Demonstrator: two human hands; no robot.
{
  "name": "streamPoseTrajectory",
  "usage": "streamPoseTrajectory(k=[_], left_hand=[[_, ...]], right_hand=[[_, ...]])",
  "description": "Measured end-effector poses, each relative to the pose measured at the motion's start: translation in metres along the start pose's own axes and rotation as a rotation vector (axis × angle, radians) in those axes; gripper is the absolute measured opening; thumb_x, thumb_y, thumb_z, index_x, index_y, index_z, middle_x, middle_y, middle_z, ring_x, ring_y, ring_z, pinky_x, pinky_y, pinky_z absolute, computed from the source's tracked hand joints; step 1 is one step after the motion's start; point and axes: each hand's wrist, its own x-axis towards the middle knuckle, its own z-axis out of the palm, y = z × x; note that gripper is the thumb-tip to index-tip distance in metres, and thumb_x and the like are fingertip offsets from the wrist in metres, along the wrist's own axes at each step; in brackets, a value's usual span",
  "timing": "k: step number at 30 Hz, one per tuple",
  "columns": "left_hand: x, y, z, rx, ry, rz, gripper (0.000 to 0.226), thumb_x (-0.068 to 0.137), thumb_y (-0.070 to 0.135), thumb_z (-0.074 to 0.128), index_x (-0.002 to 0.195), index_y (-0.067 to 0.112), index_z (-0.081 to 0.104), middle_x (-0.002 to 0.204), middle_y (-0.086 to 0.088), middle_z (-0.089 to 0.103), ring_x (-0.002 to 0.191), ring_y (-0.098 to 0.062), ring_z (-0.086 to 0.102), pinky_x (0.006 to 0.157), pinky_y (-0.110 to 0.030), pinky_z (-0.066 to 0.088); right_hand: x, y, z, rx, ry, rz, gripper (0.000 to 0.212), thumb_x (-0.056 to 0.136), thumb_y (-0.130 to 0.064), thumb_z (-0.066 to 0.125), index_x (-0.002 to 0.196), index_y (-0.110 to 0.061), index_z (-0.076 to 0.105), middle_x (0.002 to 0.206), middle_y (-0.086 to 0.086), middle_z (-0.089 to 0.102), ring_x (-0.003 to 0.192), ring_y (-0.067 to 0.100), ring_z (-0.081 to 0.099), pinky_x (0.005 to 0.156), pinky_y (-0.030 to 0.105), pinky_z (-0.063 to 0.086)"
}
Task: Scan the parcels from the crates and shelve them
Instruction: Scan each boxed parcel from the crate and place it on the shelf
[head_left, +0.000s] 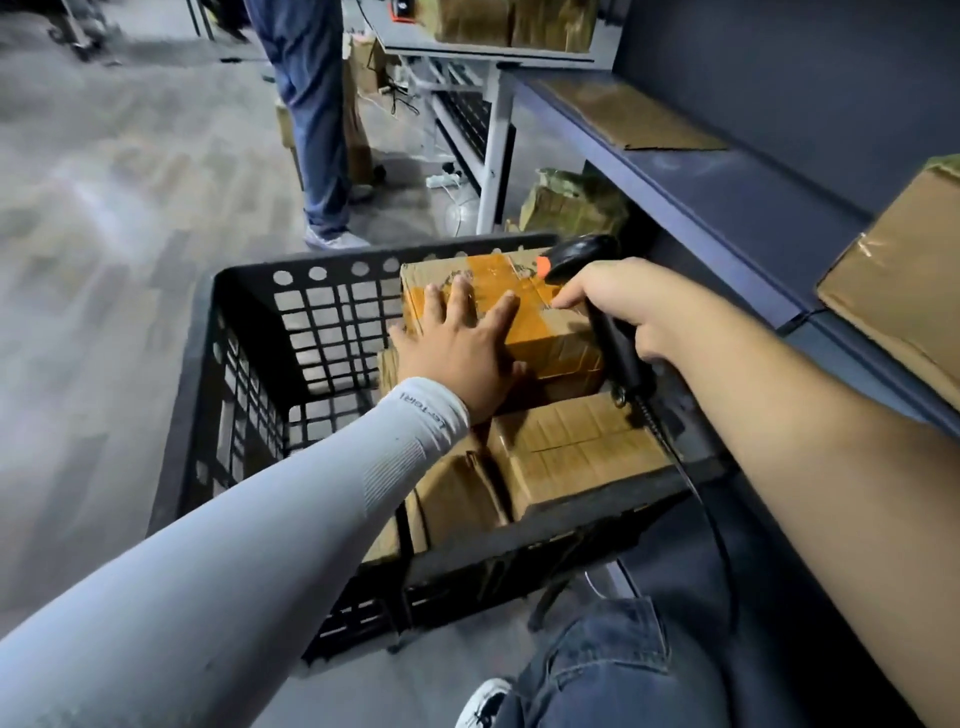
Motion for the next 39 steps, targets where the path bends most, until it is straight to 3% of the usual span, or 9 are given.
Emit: streamPoseTrajectory(k=[7,11,14,22,25,29,31,35,39], left_hand=[[0.001,-0.005,0.001,0.001,0.001,0.033,0.074,0.103,0.063,0.043,0.163,0.045,0.004,0.173,-0.016,-0.001,0.157,-0.047,-0.001,0.12,-0.067,0.024],[0.001,-0.002,0.002,0.048,0.003,-0.006,0.07,0.107,0.052,0.043,0.161,0.046,0.0,0.173,-0.017,0.001,0.158,-0.046,0.002,0.116,-0.071,0.03],[-0.004,0.005,-0.003,0.112,-0.001,-0.03,0.066,0.108,0.042,0.038,0.163,0.041,0.0,0.173,-0.018,0.003,0.158,-0.045,0.003,0.116,-0.072,0.025],[-0.02,0.005,-0.011,0.139,0.057,-0.046,0.066,0.109,0.028,0.036,0.164,0.037,-0.001,0.174,-0.013,0.001,0.159,-0.041,0.004,0.112,-0.073,0.027],[-0.028,-0.001,-0.021,0.155,0.144,-0.04,0.064,0.11,0.029,0.035,0.163,0.038,0.0,0.174,-0.012,0.004,0.158,-0.041,0.006,0.112,-0.073,0.028],[-0.041,-0.002,-0.05,0.173,0.206,-0.008,0.067,0.11,0.036,0.042,0.163,0.039,0.001,0.173,-0.012,0.006,0.158,-0.043,0.008,0.113,-0.074,0.028],[-0.052,0.005,-0.066,0.185,0.241,0.013,0.067,0.11,0.035,0.043,0.163,0.039,0.001,0.173,-0.012,0.007,0.158,-0.043,0.008,0.113,-0.075,0.027],[-0.082,0.027,-0.099,0.204,0.305,0.067,0.069,0.109,0.029,0.041,0.163,0.037,-0.002,0.173,-0.013,0.005,0.158,-0.042,0.006,0.114,-0.074,0.027],[-0.116,0.055,-0.117,0.198,0.415,0.126,0.069,0.109,0.032,0.046,0.162,0.039,0.003,0.172,-0.011,0.013,0.157,-0.042,0.012,0.111,-0.072,0.031]], right_hand=[[-0.003,0.002,0.009,-0.04,0.042,-0.033,0.056,0.072,-0.018,0.08,0.126,-0.012,0.065,0.115,0.012,0.072,0.106,0.032,0.068,0.102,0.051,0.052],[0.0,0.005,0.004,-0.024,0.046,-0.06,0.035,0.087,-0.011,0.074,0.121,-0.01,0.065,0.096,0.007,0.07,0.08,0.019,0.067,0.068,0.032,0.051],[-0.002,0.006,0.001,0.004,0.028,-0.046,0.033,0.089,-0.012,0.072,0.121,-0.011,0.066,0.1,0.007,0.072,0.077,0.018,0.068,0.056,0.026,0.049],[-0.019,0.002,-0.003,0.114,0.014,-0.031,0.04,0.08,-0.015,0.077,0.118,-0.015,0.067,0.111,0.014,0.075,0.095,0.035,0.074,0.071,0.046,0.062],[-0.033,-0.004,-0.006,0.127,-0.007,-0.059,0.056,0.064,-0.021,0.08,0.119,-0.018,0.067,0.13,0.014,0.068,0.116,0.041,0.064,0.097,0.059,0.052],[-0.056,-0.009,-0.016,0.173,-0.01,-0.094,0.067,0.062,-0.025,0.081,0.126,-0.022,0.063,0.145,0.012,0.059,0.134,0.041,0.053,0.11,0.067,0.039],[-0.073,-0.011,-0.024,0.207,-0.007,-0.112,0.069,0.06,-0.027,0.083,0.126,-0.025,0.064,0.143,0.012,0.061,0.129,0.042,0.057,0.104,0.068,0.044],[-0.116,-0.009,-0.049,0.301,0.062,-0.187,0.051,0.083,-0.015,0.078,0.131,-0.021,0.061,0.138,0.008,0.056,0.119,0.038,0.057,0.075,0.06,0.062],[-0.172,0.01,-0.085,0.375,0.103,-0.227,0.046,0.083,-0.016,0.079,0.127,-0.021,0.066,0.133,0.005,0.059,0.115,0.033,0.058,0.066,0.049,0.064]])
